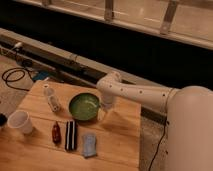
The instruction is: Push the ceramic bowl across the table
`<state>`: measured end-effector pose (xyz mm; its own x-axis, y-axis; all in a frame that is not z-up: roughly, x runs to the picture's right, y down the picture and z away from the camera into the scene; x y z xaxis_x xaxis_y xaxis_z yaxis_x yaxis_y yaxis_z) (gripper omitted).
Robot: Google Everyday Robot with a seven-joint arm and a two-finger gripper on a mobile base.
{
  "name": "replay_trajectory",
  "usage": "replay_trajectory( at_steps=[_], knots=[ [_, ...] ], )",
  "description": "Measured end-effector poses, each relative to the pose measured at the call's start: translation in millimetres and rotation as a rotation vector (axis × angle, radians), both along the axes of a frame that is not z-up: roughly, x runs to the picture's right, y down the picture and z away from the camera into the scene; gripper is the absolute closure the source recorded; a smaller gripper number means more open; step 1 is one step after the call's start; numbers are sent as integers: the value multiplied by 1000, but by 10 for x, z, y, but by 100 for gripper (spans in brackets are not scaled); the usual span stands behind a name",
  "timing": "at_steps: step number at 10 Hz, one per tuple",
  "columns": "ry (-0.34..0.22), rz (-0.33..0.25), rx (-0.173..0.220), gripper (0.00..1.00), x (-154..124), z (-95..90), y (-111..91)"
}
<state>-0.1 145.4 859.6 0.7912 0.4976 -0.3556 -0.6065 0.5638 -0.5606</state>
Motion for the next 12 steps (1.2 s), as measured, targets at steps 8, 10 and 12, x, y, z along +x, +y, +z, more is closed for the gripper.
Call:
replay_trajectory(
  at_steps=[8, 10, 12],
  knots=[
    [-120, -75, 1, 30, -546, 115, -152],
    [-156, -96, 20, 30, -714, 96, -268],
    [-195, -114, 34, 30, -857, 70, -329]
  ],
)
